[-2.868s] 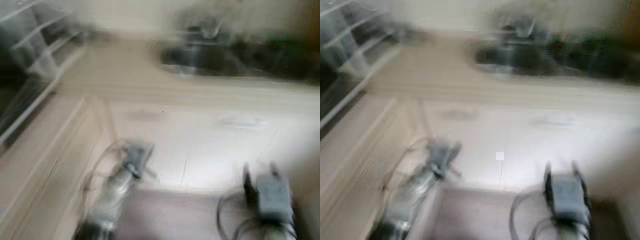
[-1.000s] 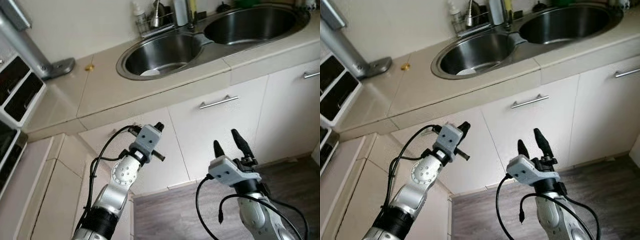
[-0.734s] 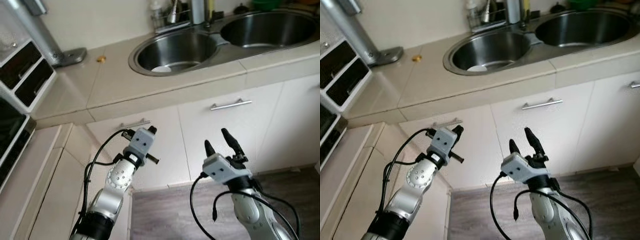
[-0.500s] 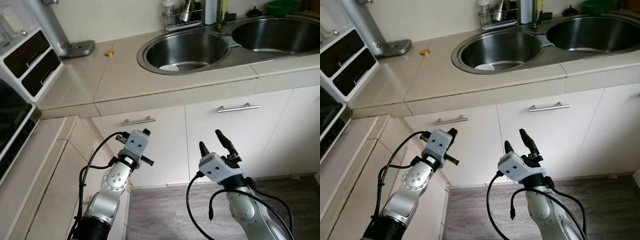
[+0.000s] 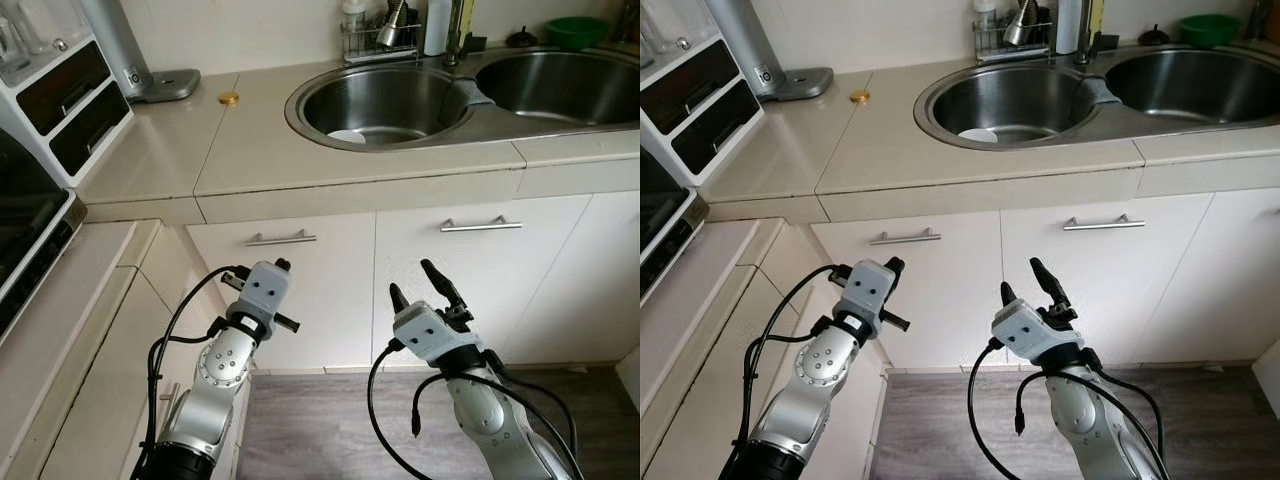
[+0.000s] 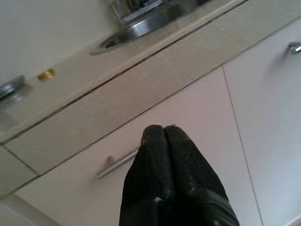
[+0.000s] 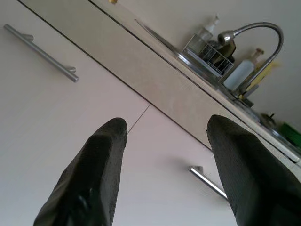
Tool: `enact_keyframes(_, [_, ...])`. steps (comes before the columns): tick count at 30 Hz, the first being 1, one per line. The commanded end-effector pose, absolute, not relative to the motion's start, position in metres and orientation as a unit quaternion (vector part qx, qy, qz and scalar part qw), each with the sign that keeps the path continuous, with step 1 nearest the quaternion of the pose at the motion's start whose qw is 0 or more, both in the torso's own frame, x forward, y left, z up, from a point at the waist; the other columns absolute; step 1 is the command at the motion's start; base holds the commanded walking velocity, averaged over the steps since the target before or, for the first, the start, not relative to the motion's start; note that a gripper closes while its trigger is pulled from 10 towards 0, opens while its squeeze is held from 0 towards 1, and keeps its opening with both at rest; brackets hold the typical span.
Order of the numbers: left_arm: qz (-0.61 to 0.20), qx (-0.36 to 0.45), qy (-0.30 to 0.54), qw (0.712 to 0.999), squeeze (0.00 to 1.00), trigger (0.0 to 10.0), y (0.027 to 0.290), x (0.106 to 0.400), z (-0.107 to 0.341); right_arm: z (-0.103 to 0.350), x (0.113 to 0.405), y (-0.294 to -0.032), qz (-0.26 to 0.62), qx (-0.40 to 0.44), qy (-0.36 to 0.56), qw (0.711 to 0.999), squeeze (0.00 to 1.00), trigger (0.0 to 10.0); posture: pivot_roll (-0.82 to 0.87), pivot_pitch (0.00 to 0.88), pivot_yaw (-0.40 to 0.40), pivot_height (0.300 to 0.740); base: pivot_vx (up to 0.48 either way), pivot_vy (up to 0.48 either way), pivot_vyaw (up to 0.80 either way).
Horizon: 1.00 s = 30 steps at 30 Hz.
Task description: Kitchen organization
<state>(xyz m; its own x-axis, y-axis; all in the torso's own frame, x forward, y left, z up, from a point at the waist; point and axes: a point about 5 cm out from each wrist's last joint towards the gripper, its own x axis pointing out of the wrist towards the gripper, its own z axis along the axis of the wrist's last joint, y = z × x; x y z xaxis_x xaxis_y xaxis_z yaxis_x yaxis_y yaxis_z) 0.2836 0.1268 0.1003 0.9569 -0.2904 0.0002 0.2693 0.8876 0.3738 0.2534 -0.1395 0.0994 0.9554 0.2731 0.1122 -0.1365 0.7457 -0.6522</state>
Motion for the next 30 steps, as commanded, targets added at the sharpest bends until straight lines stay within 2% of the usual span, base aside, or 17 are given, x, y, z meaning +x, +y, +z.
enact_keyframes(1, [-0.123,0.202,-0.025,0.971,0.0,10.0,0.137,0.28,0.104,0.1,0.257,-0.137,0.117,-0.313,-0.091,0.938,0.0,10.0,0.02,0.0,0.057,0.74,0.0,0.0,0.0])
enact_keyframes(4, [-0.107,0.21,-0.023,0.972,0.0,10.0,0.143,0.277,0.107,0.101,0.259,-0.135,0.123,-0.294,-0.086,0.944,0.0,10.0,0.03,0.0,0.047,0.74,0.0,0.0,0.0])
enact_keyframes(6, [-0.085,0.214,-0.01,0.973,0.0,10.0,0.145,0.273,0.104,0.1,0.27,-0.141,0.094,-0.24,-0.056,0.965,0.0,10.0,0.06,0.0,0.017,0.74,0.0,0.0,0.0])
enact_keyframes(12, [-0.082,0.231,-0.007,0.969,0.0,10.0,0.146,0.265,0.105,0.099,0.281,-0.152,0.053,-0.188,-0.021,0.98,0.0,10.0,0.09,0.0,-0.011,0.74,0.0,0.0,0.0])
enact_keyframes(19, [-0.076,0.235,0.017,0.969,0.0,10.0,0.146,0.254,0.096,0.102,0.283,-0.139,0.113,-0.231,-0.037,0.966,0.0,10.0,0.12,0.0,-0.048,0.74,0.0,0.0,0.0])
enact_keyframes(30, [-0.11,0.21,0.046,0.97,0.0,10.0,0.145,0.255,0.091,0.095,0.275,-0.148,0.093,-0.252,-0.011,0.963,0.0,10.0,0.1,0.0,-0.03,0.74,0.0,0.0,0.0])
